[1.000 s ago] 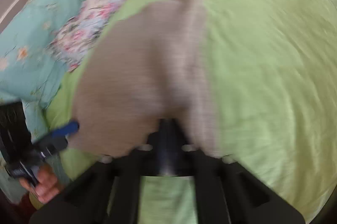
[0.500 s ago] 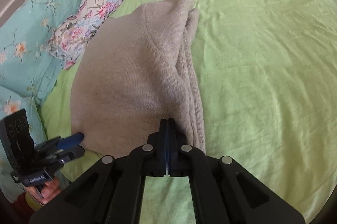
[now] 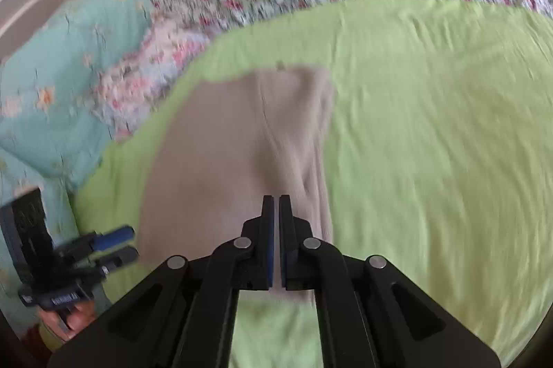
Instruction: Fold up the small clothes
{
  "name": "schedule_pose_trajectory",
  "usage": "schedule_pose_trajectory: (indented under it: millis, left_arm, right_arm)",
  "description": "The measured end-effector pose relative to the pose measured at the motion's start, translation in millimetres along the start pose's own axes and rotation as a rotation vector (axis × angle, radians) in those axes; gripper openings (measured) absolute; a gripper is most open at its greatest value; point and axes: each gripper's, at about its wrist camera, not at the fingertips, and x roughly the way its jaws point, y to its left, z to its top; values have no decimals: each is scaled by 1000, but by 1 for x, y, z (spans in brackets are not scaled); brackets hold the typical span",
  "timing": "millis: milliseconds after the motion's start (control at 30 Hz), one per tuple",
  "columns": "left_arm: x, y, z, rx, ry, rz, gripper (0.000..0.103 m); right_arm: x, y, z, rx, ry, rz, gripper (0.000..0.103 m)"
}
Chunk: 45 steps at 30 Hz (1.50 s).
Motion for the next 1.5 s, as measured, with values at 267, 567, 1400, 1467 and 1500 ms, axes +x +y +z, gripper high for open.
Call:
schedule_pose_trajectory:
  millis: [267,567,1400,1467,1500]
  left_arm:
    - [32,34,32,-124,14,107,49]
    - [51,50,18,-188,69,86,56]
    - [42,47,-5,-204,95,115,58]
    - [38,46,-6,-196,93,120,58]
    - [35,45,-8,-191,94,123,58]
  right_arm:
    - [74,2,59,23,30,17,3]
    - [128,-45,66,167,72,-121,1]
    - [42,-13,-15,57,50,9,2]
    - [28,-10,-25,52,48,26,2]
    - [22,-9,-30,44,50,29,2]
